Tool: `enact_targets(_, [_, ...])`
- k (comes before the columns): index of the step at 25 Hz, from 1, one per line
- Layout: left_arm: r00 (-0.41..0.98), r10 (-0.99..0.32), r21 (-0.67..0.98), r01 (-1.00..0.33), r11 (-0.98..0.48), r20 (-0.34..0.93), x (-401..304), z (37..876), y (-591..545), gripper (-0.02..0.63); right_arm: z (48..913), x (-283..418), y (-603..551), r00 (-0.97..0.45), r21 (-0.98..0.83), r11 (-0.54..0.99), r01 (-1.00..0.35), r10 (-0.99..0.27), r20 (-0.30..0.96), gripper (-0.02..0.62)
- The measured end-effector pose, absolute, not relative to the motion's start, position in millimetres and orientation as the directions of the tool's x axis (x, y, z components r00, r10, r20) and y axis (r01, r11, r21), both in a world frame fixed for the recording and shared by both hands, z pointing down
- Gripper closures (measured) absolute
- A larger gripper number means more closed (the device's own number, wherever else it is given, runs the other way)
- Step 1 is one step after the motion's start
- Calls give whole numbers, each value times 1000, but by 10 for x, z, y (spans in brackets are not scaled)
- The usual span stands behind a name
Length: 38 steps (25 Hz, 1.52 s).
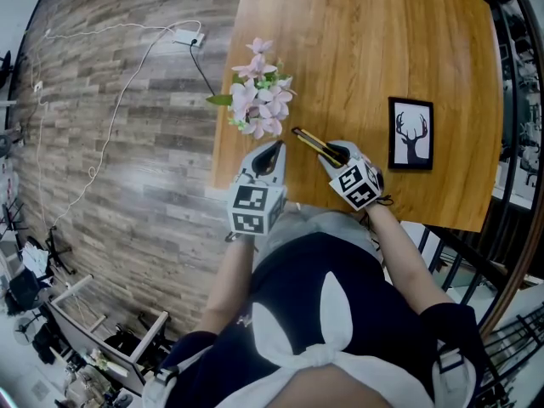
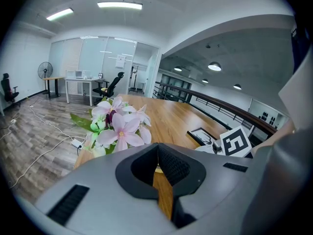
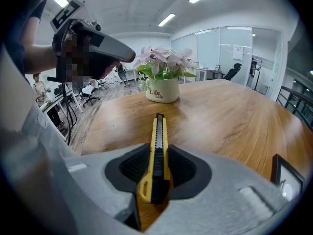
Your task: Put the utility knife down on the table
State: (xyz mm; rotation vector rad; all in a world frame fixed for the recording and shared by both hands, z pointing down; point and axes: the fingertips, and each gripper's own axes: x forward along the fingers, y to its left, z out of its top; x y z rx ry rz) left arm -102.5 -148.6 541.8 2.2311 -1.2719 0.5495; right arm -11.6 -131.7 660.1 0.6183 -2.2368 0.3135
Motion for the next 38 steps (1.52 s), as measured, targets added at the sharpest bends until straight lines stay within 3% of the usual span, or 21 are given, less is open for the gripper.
enact_targets(15, [480, -667, 228, -872, -432, 570, -1027, 5418, -1450, 588, 6672, -122, -1287, -542, 9, 858, -514, -333, 771, 467])
enact_targets(19, [476, -675, 223, -875, -430, 564, -1035, 5372, -1457, 588, 6620, -116, -1275, -548, -25, 845, -535, -324, 771, 428])
enact_targets(26, [477, -684, 212, -873, -438, 552, -1053, 5296, -1466, 588, 6189, -123, -1390, -570, -10, 809, -588, -407, 714, 429])
enact_targets(38, [508, -708, 198, -856, -477, 491, -969, 5000, -1497, 588, 5377, -206, -1535, -600, 38, 755, -654, -550, 581, 559])
